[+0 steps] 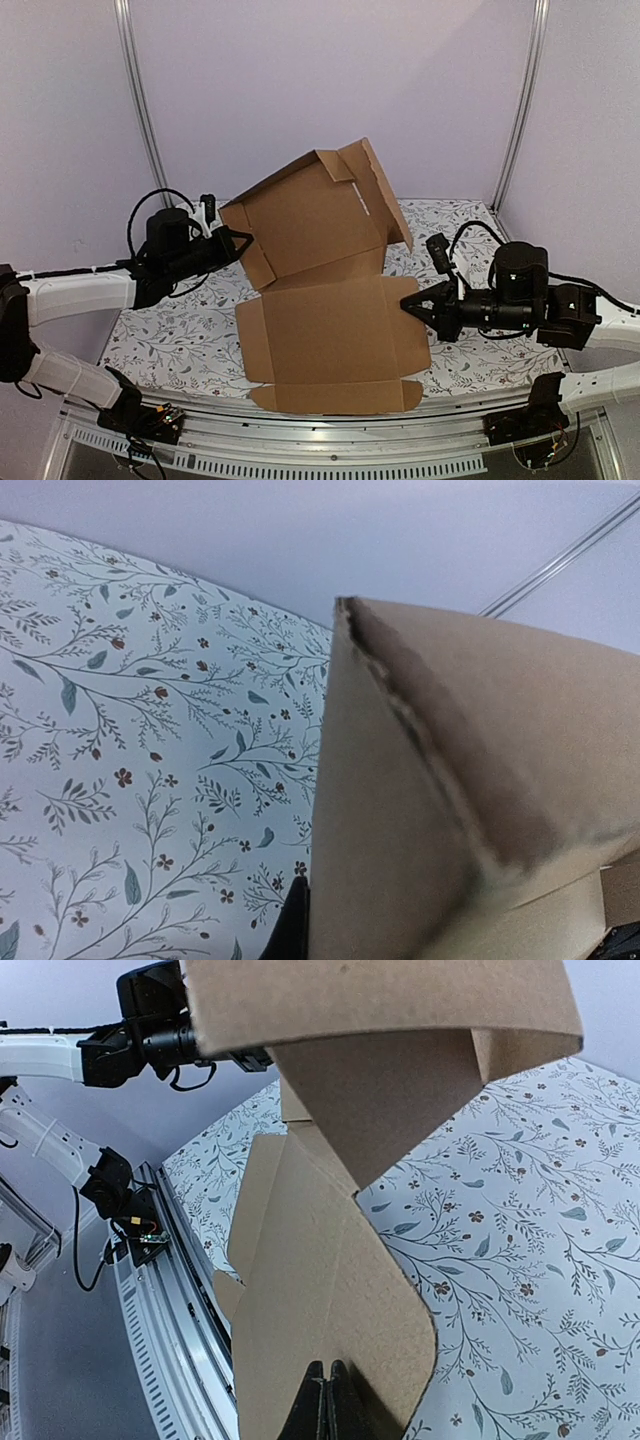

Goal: Fold the paper box

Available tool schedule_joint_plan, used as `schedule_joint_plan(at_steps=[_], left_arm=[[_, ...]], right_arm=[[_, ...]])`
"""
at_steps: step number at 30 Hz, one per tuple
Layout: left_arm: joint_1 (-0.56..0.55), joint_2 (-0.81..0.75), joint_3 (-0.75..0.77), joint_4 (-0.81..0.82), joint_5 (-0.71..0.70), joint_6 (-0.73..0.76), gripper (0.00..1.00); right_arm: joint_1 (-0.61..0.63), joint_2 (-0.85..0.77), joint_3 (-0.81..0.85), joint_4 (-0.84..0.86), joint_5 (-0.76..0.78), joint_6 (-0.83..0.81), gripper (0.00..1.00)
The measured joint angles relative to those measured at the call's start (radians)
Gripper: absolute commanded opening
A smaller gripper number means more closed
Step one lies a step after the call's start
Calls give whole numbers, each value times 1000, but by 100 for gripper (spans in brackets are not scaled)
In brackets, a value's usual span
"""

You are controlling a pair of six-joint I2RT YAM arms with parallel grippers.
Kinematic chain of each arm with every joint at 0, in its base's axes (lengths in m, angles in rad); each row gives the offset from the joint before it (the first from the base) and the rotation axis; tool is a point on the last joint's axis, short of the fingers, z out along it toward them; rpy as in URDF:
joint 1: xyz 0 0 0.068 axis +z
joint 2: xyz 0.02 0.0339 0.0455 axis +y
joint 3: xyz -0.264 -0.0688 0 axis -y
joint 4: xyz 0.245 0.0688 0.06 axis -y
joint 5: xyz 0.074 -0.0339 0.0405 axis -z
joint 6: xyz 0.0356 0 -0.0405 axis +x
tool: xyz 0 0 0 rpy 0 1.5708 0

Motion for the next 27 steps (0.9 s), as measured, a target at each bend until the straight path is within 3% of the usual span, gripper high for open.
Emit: schedule_joint_plan(at_steps=[7,14,22,27], left_arm=[[10,67,18,37,108,-18,0],[11,69,20,53,129,-18,0],[11,69,22,64,122,-12,0],[11,65,24,61,116,22,0]], right_arm=[[0,-7,0,2,2,-16,9],[1,-35,31,-23,-25,-42,29],[1,-40,185,-126,-92,-84,47],[1,-57,281,-201,-100,-127,65]])
